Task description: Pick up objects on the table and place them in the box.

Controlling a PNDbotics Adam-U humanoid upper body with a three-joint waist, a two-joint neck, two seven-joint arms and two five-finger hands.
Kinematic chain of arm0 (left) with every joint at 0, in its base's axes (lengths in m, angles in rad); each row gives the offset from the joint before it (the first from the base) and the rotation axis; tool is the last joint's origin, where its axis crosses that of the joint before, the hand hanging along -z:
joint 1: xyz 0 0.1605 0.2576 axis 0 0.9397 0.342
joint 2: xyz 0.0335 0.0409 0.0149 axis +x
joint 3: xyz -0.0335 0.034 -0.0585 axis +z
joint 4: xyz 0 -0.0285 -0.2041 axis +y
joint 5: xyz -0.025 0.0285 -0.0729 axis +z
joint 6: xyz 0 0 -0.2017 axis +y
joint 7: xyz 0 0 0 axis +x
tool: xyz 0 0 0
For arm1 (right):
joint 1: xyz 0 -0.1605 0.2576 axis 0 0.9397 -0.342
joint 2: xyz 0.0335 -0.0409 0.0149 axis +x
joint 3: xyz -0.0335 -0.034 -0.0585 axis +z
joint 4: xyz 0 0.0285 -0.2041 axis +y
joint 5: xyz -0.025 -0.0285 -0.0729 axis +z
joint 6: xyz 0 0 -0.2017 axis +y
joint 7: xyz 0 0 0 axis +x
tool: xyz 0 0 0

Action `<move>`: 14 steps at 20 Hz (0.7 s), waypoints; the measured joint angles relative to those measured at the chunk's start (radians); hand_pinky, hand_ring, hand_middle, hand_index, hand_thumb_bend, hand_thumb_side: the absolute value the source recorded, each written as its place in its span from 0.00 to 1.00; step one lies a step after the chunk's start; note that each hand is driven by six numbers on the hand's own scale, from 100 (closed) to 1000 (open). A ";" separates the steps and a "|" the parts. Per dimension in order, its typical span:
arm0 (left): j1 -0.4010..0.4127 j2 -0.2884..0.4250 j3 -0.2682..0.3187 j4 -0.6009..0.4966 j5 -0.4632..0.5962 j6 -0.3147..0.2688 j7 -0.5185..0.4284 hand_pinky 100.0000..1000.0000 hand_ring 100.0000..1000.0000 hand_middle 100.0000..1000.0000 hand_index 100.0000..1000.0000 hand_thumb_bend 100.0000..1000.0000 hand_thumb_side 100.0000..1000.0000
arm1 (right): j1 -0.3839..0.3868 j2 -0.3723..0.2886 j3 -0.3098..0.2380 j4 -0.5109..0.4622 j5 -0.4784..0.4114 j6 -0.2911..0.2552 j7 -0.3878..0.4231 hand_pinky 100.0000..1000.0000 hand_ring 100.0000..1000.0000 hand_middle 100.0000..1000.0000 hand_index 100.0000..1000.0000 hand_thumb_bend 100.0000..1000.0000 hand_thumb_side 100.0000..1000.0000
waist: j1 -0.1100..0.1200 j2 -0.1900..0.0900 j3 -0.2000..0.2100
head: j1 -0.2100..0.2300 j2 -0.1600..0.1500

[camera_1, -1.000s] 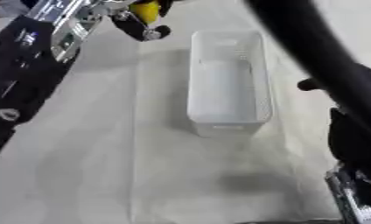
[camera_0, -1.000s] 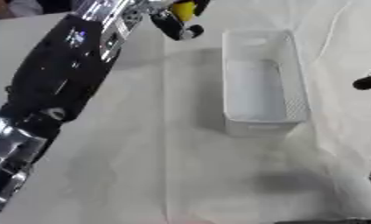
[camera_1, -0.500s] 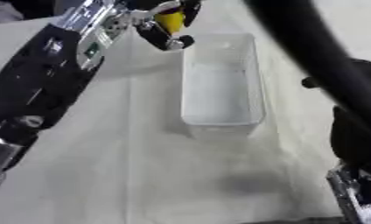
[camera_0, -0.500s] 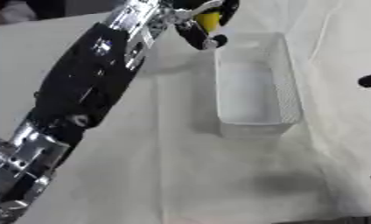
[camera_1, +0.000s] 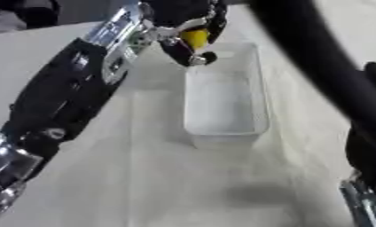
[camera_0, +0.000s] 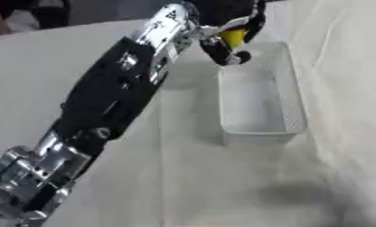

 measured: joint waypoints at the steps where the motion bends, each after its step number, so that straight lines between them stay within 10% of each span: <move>1: 0.000 -0.003 0.000 0.000 -0.002 0.000 0.000 0.00 0.00 0.00 0.08 0.11 0.00 | -0.003 0.000 -0.001 0.000 -0.001 0.000 0.000 0.65 0.77 0.82 0.79 0.20 1.00 | 0.000 0.000 -0.001 | 0.000 -0.004; 8: 0.017 -0.033 0.000 -0.007 -0.012 0.000 -0.012 0.00 0.00 0.01 0.18 0.15 0.00 | -0.012 -0.001 -0.002 0.000 -0.015 0.001 -0.001 0.65 0.77 0.82 0.79 0.19 1.00 | 0.001 0.000 -0.013 | 0.006 -0.017; 13: 0.028 -0.040 0.000 -0.010 -0.009 -0.018 -0.024 0.00 0.27 0.29 0.46 0.36 0.51 | -0.012 -0.008 -0.003 0.000 -0.019 0.001 -0.001 0.65 0.77 0.82 0.79 0.19 1.00 | 0.002 0.000 -0.013 | 0.008 -0.017; 14: 0.028 -0.040 0.000 -0.010 -0.009 -0.026 -0.032 0.12 0.40 0.41 0.49 0.37 0.58 | -0.012 -0.008 -0.003 0.000 -0.019 0.001 0.000 0.65 0.77 0.82 0.79 0.19 1.00 | 0.002 0.000 -0.013 | 0.008 -0.017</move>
